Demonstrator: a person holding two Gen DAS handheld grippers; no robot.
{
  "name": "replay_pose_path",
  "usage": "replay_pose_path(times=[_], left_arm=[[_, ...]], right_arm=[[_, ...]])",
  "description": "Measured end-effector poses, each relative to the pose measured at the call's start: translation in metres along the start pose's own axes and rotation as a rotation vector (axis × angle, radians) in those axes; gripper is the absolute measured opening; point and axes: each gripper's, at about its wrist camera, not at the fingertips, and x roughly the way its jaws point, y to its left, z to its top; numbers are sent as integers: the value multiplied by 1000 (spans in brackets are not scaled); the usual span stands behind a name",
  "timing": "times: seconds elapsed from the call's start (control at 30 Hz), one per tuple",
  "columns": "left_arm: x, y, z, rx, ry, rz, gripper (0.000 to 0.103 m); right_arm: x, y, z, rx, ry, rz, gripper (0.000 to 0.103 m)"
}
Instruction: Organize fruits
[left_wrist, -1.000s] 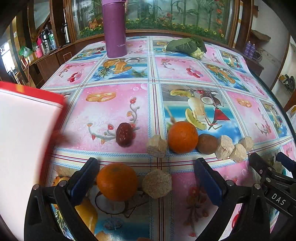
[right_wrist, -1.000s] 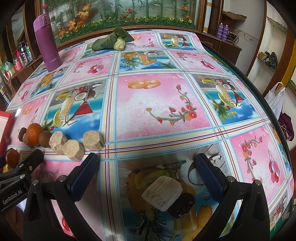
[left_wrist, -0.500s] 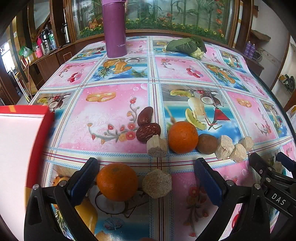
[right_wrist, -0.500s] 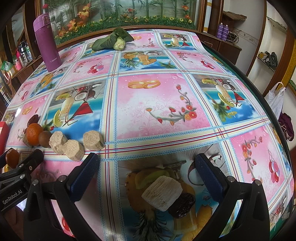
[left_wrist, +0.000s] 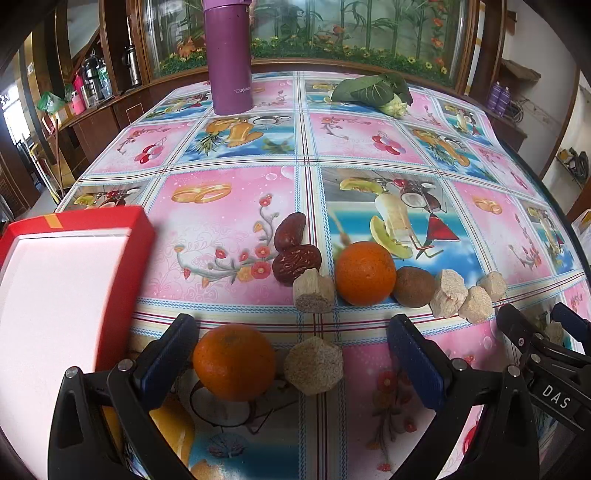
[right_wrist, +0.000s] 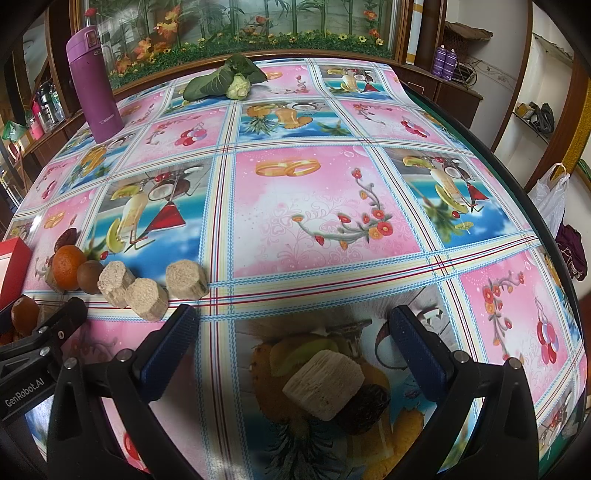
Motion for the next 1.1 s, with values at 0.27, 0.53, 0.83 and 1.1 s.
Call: replay_pose_path(times=[0.27,0.53,0.83,1.1], left_arm=[[0,0,0,0,0,0,103],[0,0,0,0,0,0,103],[-2,1,0,2,32,-8,102],[-59,13,-14,-14,-121,61,102]], right_arm=[[0,0,0,0,0,0,103],[0,0,0,0,0,0,103],[-7,0,1,-32,-6,25,103],[-84,8,-17,-53,-259,91,103]])
